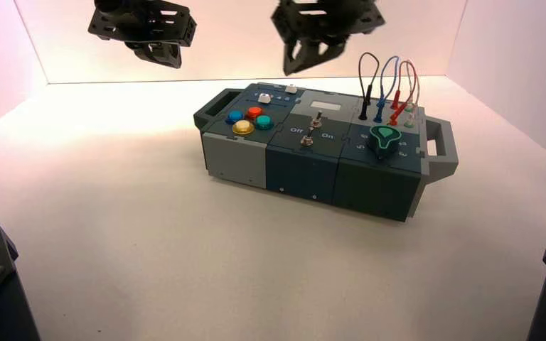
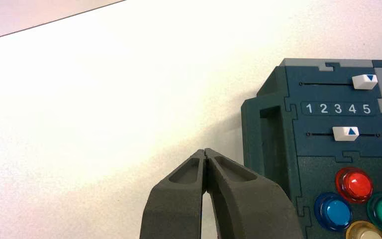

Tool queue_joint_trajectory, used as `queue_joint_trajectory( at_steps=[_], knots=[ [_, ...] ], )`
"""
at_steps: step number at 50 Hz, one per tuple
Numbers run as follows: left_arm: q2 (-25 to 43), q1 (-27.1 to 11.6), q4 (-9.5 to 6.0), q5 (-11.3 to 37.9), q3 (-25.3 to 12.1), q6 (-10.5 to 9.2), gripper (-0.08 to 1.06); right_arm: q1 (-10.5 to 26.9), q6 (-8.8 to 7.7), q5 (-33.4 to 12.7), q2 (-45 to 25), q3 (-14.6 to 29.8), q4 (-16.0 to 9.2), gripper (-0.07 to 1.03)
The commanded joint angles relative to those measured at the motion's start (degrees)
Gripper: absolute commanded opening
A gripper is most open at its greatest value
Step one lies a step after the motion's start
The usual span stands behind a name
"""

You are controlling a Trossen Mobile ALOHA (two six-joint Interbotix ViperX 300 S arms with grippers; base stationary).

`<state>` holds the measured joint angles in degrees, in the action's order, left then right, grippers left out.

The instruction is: Turn the knob to position 1.

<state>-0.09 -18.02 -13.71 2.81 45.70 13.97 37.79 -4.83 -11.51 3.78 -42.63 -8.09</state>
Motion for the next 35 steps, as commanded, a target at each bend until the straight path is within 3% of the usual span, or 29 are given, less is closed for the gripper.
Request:
queue_joint_trajectory(
  at_steps=[1,13,24,35],
  knots=[
    [-0.70,-0.18,0.18,-0.26,-1.58,0.09,-0.03,0.09,0.62,0.26,5.19,-2.55,-0.62,0.22],
    [-0.62,-0.18,0.18,-0.26,-1.58,0.09,-0.03,0.09,0.88,0.79,12.39,-10.11,-3.52,0.22],
    [-0.26,-0.18,0.18,-0.26,-1.85,0.09,-0.03,0.09,1.05,-1.32,15.56,-13.10,-6.33,0.14],
    [-0.26,-0.18,0.18,-0.18,-1.76,0.09,-0.03,0.09,1.23,-2.11,19.25,-15.91,-7.21,0.08]
  ],
)
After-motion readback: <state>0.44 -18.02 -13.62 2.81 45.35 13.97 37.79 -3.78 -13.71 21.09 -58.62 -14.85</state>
